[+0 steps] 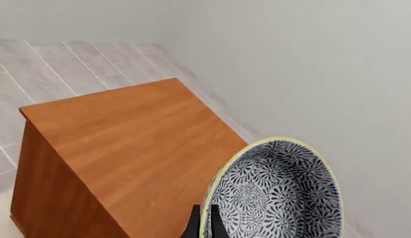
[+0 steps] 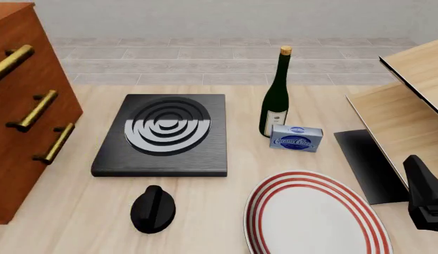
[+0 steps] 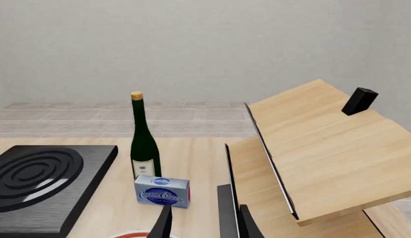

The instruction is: Put the bowl on the top of the cabinet.

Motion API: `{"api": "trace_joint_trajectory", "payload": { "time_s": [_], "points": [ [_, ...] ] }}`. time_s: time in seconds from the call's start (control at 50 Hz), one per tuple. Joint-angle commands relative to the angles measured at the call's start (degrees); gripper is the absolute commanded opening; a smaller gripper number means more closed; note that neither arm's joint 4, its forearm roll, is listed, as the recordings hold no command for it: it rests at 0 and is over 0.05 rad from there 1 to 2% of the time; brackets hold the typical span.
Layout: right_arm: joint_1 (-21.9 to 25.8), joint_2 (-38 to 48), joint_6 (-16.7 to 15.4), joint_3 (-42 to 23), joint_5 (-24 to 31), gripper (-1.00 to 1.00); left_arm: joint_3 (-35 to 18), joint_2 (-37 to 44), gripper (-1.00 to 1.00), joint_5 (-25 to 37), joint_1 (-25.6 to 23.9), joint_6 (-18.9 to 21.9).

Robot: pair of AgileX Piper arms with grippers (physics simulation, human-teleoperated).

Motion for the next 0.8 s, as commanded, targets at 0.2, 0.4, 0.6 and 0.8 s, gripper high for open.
{"api": "trace_joint_trajectory", "payload": {
  "time_s": [0.2, 0.4, 0.6, 0.8],
  "points": [
    [0.0, 0.0, 0.0, 0.0, 0.0, 1.00, 0.2, 2.7, -1.00, -2.3, 2.7, -6.2],
    [0.0, 0.0, 0.0, 0.0, 0.0, 1.00, -0.4, 5.3, -1.00, -3.9, 4.6, -7.4],
    [0.0, 0.0, 0.0, 0.0, 0.0, 1.00, -0.5, 8.2, -1.00, -5.8, 5.9, -9.4],
    [0.0, 0.0, 0.0, 0.0, 0.0, 1.00, -2.1, 11.2, -1.00, -6.6, 8.2, -10.4]
  ]
}}
